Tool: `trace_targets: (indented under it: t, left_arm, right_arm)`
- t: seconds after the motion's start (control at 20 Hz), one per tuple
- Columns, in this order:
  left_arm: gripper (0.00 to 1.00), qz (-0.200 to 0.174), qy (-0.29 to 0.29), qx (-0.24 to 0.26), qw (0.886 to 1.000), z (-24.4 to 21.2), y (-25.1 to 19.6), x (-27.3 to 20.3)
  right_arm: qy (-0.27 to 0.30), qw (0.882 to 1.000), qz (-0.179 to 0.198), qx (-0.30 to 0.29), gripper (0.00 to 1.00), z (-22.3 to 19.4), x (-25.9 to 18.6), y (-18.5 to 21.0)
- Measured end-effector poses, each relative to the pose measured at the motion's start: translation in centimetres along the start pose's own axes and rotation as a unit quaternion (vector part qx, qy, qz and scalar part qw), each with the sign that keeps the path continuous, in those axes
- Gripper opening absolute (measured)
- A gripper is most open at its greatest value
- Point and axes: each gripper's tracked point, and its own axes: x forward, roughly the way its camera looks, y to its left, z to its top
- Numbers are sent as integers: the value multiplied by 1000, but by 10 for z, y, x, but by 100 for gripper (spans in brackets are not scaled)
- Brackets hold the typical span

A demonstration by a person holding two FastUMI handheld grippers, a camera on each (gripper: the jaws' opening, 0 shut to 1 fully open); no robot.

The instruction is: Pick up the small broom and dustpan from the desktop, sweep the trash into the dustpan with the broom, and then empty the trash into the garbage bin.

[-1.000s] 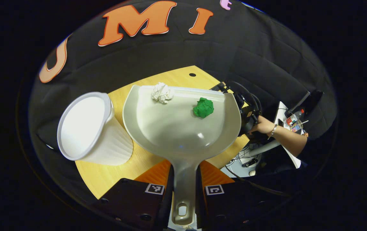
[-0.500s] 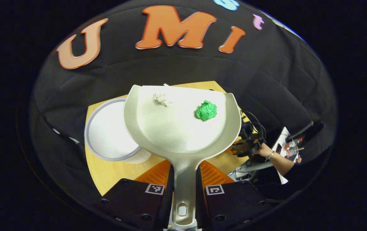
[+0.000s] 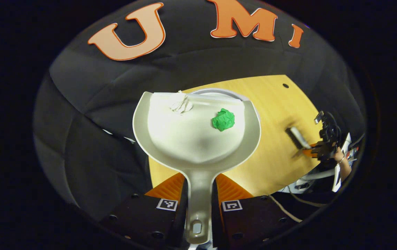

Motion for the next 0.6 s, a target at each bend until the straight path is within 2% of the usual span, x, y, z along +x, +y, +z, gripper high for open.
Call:
trace_targets:
  t: [0.2,0.35,0.6]
  left_arm:
    - [32,58,10,100,993,5,33,1]
    - [32,78,27,148,985,6,38,1]
    - [32,122,49,234,963,8,47,-6]
  right_arm:
    - [0,1000,-4,3,19,15,-45,-17]
    - [-1,1000,-4,8,19,27,-83,-31]
    - [-2,1000,-4,14,19,48,-150,-55]
